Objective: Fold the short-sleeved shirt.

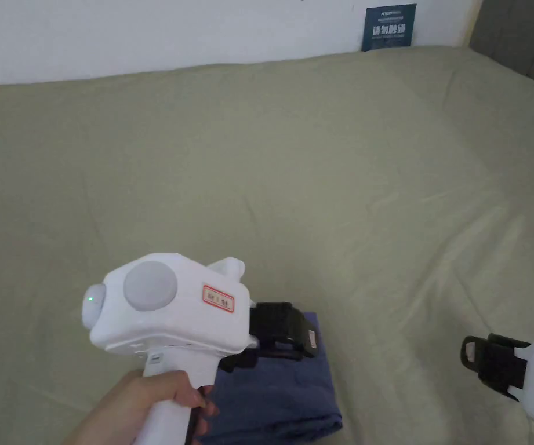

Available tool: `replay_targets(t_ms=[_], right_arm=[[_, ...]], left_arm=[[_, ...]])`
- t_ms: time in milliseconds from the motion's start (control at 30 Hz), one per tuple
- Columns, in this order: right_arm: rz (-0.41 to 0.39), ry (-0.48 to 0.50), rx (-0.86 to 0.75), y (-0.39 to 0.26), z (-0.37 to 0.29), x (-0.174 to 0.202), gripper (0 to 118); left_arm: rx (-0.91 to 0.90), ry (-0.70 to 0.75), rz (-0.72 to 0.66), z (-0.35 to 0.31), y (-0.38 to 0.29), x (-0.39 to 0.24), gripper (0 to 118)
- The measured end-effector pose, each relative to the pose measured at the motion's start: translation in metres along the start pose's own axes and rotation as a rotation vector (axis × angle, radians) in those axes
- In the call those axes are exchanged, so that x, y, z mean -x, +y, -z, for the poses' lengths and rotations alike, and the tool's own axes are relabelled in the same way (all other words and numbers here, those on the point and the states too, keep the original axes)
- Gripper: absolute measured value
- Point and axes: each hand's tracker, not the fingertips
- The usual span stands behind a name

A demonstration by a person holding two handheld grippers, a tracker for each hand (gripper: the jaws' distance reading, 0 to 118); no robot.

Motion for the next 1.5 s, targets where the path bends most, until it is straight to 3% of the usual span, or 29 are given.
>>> replay_targets(t_ms=[167,200,267,300,700,1167,1333,1500], right_arm=[[-0.020,-0.005,0.004,0.002,0.004,0.005,0],[-0.024,-0.003,0.004,0.002,0.005,0.008,0],[-0.033,0.005,0.006,0.002,0.009,0.012,0],[-0.035,0.008,0.007,0.003,0.011,0.014,0],[-0.060,0.040,0.019,0.003,0.014,0.027,0],[-0.035,0.012,0.035,-0.001,0.015,0.017,0],[-0.045,0.012,0.020,0.003,0.005,0.024,0],[-0.073,0.099,-0.007,0.013,-0.003,0.049,0]], left_arm=[[-0.171,0.078,-0.061,-0.057,-0.008,0.041,79],[-0.171,0.100,-0.060,-0.063,-0.010,0.049,61],[-0.155,0.119,-0.117,-0.065,-0.015,0.064,7],[-0.153,0.129,-0.156,-0.062,-0.019,0.072,3],[-0.025,0.070,0.013,0.042,-0.033,0.024,3],[0.067,0.003,0.054,0.106,-0.026,-0.014,3],[0.021,-0.175,0.005,0.066,-0.030,-0.001,3],[-0.127,-0.217,0.033,-0.025,-0.041,0.031,3]])
